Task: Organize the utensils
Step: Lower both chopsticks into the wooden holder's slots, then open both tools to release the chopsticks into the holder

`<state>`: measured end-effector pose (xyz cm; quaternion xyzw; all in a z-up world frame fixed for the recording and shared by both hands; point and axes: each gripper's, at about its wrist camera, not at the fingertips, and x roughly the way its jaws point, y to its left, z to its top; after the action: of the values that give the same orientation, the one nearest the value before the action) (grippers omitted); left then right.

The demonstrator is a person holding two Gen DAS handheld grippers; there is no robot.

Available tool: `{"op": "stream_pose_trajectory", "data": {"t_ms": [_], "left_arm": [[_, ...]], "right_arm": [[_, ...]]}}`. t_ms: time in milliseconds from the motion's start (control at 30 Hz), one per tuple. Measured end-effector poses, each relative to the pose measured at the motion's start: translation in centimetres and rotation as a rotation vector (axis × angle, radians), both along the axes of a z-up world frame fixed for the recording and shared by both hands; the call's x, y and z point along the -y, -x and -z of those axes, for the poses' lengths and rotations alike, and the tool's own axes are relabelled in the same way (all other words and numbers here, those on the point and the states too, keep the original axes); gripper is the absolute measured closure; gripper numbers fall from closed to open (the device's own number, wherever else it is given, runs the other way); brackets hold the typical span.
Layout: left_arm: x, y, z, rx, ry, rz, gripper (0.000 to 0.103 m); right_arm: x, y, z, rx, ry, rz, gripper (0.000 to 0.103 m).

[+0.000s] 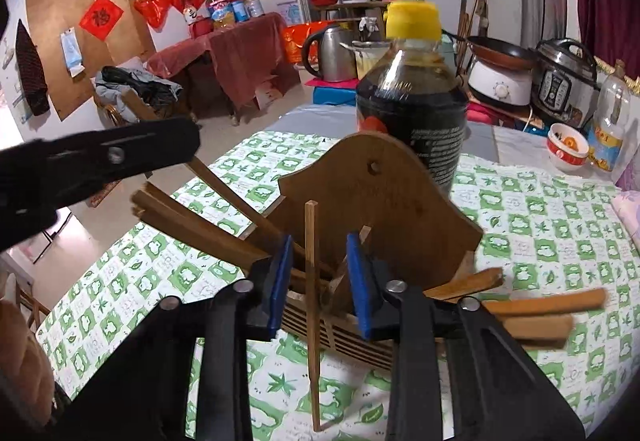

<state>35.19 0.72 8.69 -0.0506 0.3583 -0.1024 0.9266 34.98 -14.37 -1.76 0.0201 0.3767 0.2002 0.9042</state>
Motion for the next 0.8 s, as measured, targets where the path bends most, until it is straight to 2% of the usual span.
{"op": "stream_pose_trajectory", "data": {"t_ms": [33, 67, 167, 233, 300, 433, 667, 800], "left_arm": [[0.0, -0.1, 0.1, -0.003, -0.003, 0.0, 0.097], [0.1, -0.1, 0.2, -0.006, -0.005, 0.001, 0.097], [0.3, -0.3, 0.5, -0.017, -0.012, 0.004, 0.097], [0.4, -0.4, 0.7, -0.023, -0.009, 0.012, 0.097], [0.7, -0.3, 0.7, -0.023, -0.005, 0.022, 0.097], [1.3, 0.0, 0.5, -0.005, -0.021, 0.025, 0.097], [1.7, -0.2, 1.2, -0.011, -0.04, 0.024, 0.097], [1.7, -0.3, 1.4, -0.013, -0.042, 0.024, 0.097]], "right_arm": [[-0.1, -0.1, 0.3, 0.0, 0.005, -0.008, 0.093], [-0.2, 0.0, 0.5, 0.003, 0.002, -0.014, 0.095], [0.6, 1.1, -1.0, 0.062, -0.022, -0.014, 0.097], [1.5, 2.6, -3.2, 0.148, -0.03, 0.003, 0.097], [2.9, 4.1, -5.4, 0.227, -0.084, 0.015, 0.097], [4.7, 6.8, -8.1, 0.391, -0.157, 0.066, 0.097], [6.9, 10.2, -9.6, 0.64, -0.24, 0.187, 0.097], [7.0, 11.6, -9.6, 0.761, -0.198, 0.263, 0.097]]}}
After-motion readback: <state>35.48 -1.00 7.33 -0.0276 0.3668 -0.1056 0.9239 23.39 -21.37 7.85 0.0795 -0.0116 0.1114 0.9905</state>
